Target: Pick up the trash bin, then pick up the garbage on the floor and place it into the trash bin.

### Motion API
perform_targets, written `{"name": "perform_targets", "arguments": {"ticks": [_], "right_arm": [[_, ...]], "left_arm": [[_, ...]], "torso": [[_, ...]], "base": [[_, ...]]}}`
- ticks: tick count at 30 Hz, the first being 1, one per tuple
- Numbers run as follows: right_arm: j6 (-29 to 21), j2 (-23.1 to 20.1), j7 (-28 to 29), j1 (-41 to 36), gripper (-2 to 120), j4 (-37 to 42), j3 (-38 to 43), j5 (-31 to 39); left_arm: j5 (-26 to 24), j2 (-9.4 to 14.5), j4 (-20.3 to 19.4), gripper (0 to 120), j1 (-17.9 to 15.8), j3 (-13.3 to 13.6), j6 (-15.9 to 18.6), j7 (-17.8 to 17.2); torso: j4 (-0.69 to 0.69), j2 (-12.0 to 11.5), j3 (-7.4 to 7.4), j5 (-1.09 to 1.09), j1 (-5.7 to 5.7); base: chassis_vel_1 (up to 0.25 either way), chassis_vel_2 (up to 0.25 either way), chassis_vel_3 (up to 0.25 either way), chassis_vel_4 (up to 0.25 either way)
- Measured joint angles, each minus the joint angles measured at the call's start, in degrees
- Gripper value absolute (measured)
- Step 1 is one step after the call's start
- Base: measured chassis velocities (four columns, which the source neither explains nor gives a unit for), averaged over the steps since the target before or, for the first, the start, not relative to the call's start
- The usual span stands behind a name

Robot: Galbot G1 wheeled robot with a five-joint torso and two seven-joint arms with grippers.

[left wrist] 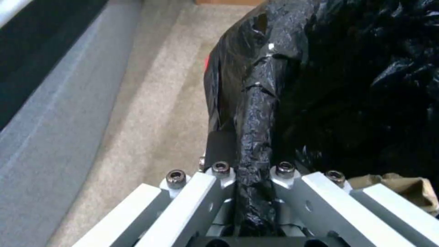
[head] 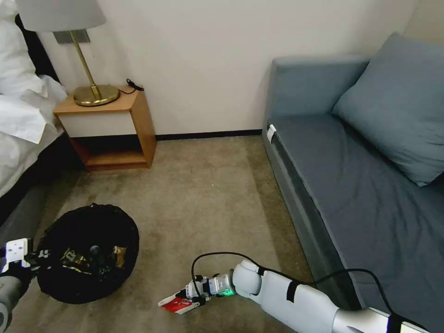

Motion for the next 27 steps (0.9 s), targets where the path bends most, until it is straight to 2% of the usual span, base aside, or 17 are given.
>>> {"name": "perform_targets", "arguments": {"ticks": [10,14,20,23,24,27], "right_arm": [[-1.14,-3.93,1.30,0.08,0,6.80,2.18,3.86],[-1.78,-8.12,4.88,-1.05,0,12.61,6.41,8.06],[-3.36,-11.53,6.34,-1.34,0,19.22,11.92,12.95],[-5.30,-12.85,7.65,0.18,0,24.62,15.16,17.33],[-7.58,-12.93,9.28,2.14,0,28.29,16.35,20.99],[-10.28,-12.20,10.91,4.43,0,30.91,16.20,23.97]], "left_arm": [[-0.05,-0.23,-0.16,3,0.08,-0.13,0.00,-0.05],[-0.16,0.24,0.38,3,0.00,-0.33,0.00,-0.06],[-0.21,0.48,0.55,3,-0.33,0.06,0.00,-0.05],[-0.21,0.47,0.54,3,-0.58,0.58,0.00,-0.05],[-0.19,0.26,0.32,3,-0.50,0.89,0.00,-0.05],[-0.15,-0.01,0.00,3,-0.37,1.16,0.00,-0.06]], "torso": [[0.01,0.00,0.00,0.00,0.00],[0.01,0.00,0.00,0.00,0.00],[0.00,0.00,0.01,0.00,0.00],[0.00,0.00,0.01,0.00,0.00],[0.00,0.00,0.01,0.00,0.00],[0.00,0.00,0.01,0.00,0.00]], "base": [[0.000,0.000,0.000,0.000],[0.000,0.000,0.000,0.000],[0.000,0.000,0.000,0.000],[0.000,0.000,0.000,0.000],[0.000,0.000,0.000,0.000],[0.000,0.000,0.000,0.000]]}}
